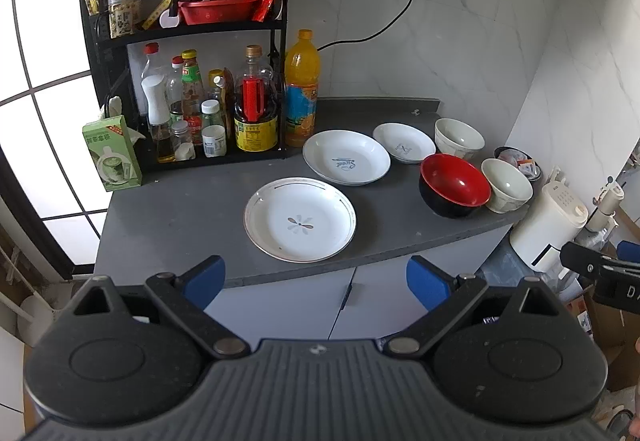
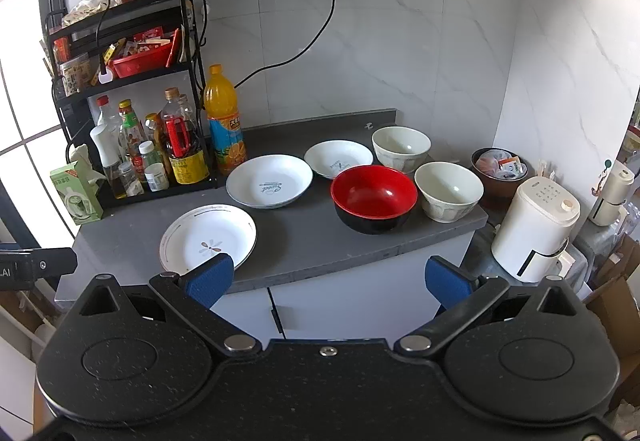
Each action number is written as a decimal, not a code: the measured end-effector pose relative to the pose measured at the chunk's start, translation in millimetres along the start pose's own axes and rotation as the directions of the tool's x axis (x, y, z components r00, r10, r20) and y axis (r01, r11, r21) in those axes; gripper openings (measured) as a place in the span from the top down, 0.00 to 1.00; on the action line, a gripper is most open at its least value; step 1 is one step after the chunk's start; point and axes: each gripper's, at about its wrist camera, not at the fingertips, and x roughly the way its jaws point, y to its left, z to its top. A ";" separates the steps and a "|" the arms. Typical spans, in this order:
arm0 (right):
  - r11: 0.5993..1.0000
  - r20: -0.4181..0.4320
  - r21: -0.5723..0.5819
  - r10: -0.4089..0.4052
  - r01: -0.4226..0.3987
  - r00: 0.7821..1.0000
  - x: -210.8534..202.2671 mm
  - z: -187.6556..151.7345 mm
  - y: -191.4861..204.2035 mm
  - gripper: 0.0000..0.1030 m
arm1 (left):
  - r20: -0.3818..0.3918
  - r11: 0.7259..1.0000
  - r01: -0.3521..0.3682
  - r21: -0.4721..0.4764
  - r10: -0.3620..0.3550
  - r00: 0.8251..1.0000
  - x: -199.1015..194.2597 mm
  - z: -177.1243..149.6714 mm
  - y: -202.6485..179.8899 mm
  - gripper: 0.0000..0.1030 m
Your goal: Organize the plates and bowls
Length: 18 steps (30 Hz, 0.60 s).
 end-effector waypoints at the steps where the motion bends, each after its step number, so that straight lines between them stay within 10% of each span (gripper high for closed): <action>1: 1.000 0.000 0.000 0.001 -0.001 1.000 0.2 -0.3 0.0 0.00 | -0.001 1.000 -0.001 0.001 0.001 1.000 0.5 0.3 -1.0 0.06; 18: 0.996 -0.010 0.034 0.083 -0.083 0.996 14.5 5.4 -49.1 0.00 | 0.006 0.999 -0.012 -0.030 0.012 1.000 16.6 5.0 -38.3 0.07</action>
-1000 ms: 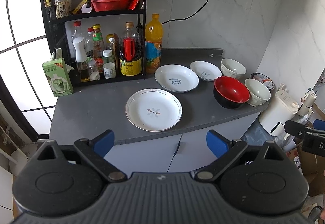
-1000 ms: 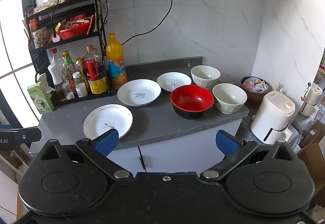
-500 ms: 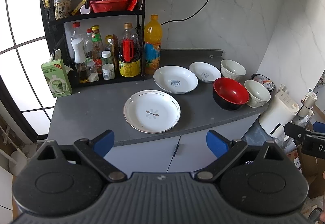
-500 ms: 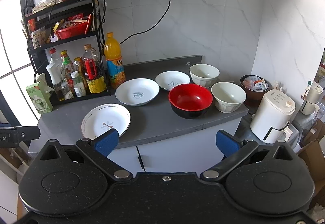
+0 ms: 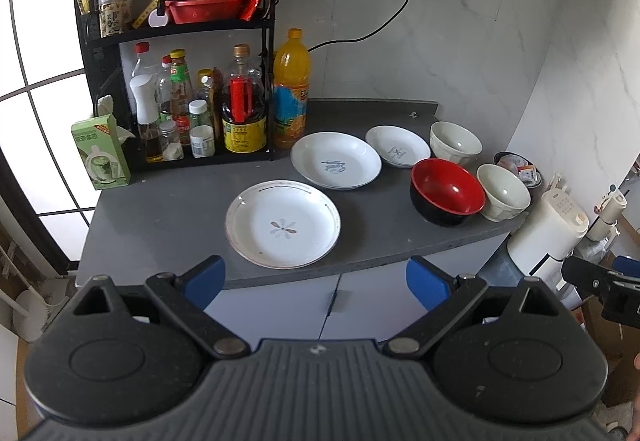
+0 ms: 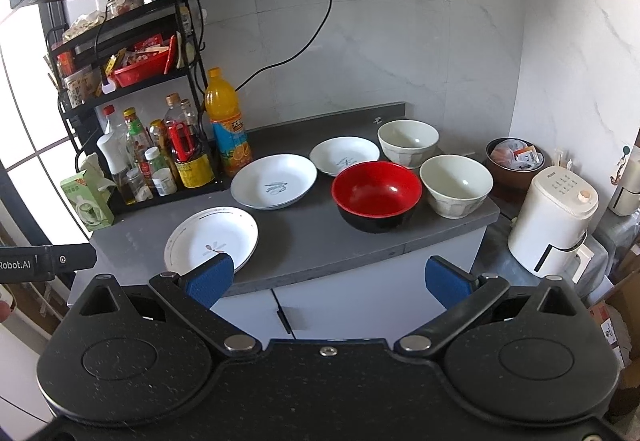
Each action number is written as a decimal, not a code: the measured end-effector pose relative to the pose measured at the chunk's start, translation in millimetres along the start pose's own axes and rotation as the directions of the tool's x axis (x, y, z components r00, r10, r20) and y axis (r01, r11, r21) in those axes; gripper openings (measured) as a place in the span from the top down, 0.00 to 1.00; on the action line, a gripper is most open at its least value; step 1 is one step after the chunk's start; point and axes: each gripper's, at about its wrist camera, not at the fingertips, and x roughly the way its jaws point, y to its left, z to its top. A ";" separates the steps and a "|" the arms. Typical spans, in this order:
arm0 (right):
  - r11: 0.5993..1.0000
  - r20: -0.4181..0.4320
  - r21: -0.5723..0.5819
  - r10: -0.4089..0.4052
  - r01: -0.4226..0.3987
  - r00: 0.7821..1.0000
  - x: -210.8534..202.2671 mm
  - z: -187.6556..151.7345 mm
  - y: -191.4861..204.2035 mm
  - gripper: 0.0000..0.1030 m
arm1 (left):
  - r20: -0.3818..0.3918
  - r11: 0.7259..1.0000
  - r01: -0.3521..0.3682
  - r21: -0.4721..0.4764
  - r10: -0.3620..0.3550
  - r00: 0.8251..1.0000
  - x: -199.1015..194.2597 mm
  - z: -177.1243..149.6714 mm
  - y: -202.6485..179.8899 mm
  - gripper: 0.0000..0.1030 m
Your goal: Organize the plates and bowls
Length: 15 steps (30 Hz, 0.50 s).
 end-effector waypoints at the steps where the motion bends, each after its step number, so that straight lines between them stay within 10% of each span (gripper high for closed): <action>1: 1.000 0.000 -0.002 0.001 -0.001 1.000 1.3 0.8 -3.4 0.00 | 0.001 1.000 -0.001 -0.004 0.001 1.000 1.5 0.4 -5.2 0.07; 15: 1.000 0.007 0.003 0.001 -0.001 1.000 19.5 9.2 -69.9 0.00 | -0.006 0.998 0.002 -0.056 -0.003 1.000 29.0 10.9 -64.7 0.09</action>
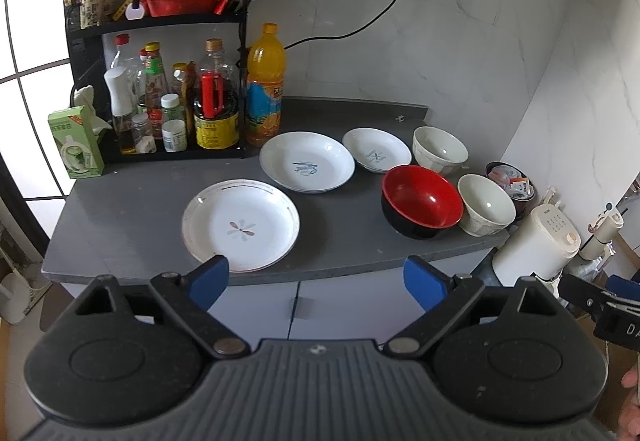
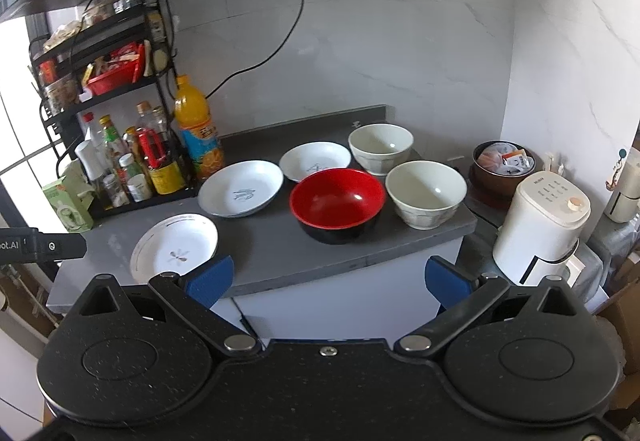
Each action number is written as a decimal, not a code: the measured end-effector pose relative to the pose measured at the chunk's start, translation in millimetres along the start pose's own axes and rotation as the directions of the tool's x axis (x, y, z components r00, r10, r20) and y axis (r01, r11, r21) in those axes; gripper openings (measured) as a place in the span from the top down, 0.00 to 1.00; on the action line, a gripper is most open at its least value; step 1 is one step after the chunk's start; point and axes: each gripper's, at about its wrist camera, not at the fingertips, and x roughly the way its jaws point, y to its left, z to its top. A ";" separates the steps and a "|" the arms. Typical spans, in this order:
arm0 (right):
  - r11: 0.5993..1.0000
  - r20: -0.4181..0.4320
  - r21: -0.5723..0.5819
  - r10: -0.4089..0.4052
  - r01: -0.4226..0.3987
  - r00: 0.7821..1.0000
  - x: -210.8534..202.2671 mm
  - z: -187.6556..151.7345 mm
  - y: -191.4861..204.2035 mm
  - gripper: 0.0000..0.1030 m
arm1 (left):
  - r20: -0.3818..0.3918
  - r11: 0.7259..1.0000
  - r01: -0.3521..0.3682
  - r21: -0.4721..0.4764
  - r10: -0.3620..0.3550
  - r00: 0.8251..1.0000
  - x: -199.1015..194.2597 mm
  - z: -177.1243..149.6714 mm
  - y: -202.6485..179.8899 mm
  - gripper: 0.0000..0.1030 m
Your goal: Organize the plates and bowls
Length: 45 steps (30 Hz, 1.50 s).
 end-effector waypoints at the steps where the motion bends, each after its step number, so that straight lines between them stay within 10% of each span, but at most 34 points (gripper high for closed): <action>1: 1.000 0.001 0.005 -0.004 0.004 1.000 2.1 1.2 -3.2 0.00 | 0.000 1.000 0.003 0.002 -0.003 1.000 2.3 2.0 -3.4 0.09; 45: 0.932 -0.068 0.294 -0.203 0.214 0.977 168.4 54.2 -69.7 0.46 | -0.140 0.921 0.319 0.222 -0.293 0.946 216.5 116.1 -102.7 0.34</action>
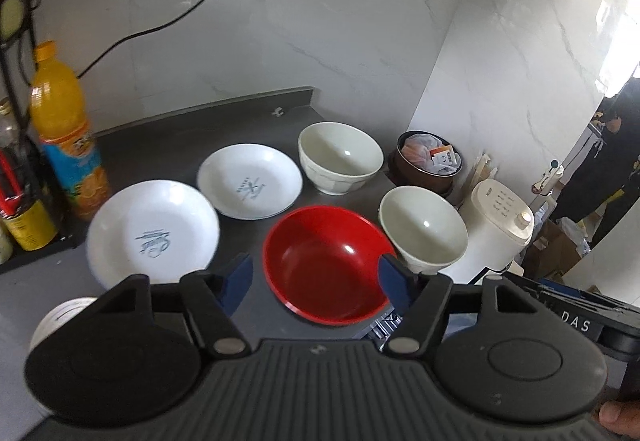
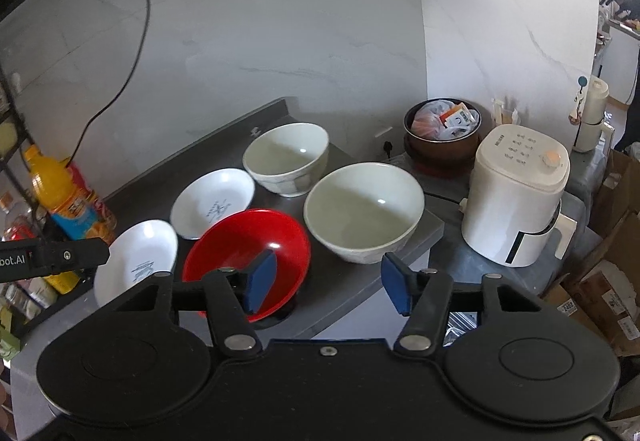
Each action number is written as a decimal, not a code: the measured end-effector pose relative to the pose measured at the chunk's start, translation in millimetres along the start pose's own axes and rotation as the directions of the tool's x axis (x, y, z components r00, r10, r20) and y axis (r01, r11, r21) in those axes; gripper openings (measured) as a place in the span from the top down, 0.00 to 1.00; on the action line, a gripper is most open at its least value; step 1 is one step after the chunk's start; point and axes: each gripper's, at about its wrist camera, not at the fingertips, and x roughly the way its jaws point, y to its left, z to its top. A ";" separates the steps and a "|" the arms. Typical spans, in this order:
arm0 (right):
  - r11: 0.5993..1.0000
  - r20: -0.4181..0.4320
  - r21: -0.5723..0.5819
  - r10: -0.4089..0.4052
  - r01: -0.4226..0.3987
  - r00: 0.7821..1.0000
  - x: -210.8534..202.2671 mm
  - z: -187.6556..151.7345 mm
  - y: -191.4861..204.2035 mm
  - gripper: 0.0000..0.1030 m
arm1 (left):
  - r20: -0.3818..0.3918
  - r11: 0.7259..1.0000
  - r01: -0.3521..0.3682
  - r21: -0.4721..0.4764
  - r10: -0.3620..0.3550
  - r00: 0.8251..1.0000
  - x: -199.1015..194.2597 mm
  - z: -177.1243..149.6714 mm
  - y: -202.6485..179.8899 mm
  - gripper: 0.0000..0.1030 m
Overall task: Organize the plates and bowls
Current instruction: 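Move both grippers toward the large cream bowl beside the red bowl, then close the left gripper on the large cream bowl rim while the right gripper grips it too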
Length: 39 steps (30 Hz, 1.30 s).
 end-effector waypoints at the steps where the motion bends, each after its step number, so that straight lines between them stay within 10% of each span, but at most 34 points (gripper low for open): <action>1: 1.000 -0.004 0.006 0.003 -0.003 1.000 5.6 1.9 -4.1 0.47 | -0.004 1.000 -0.001 0.002 0.001 1.000 6.2 3.1 -4.0 0.35; 39: 0.994 -0.319 0.062 0.108 -0.093 0.942 203.3 59.6 -118.9 0.76 | -0.281 0.998 -0.065 -0.014 0.058 0.958 251.9 56.3 -95.0 0.73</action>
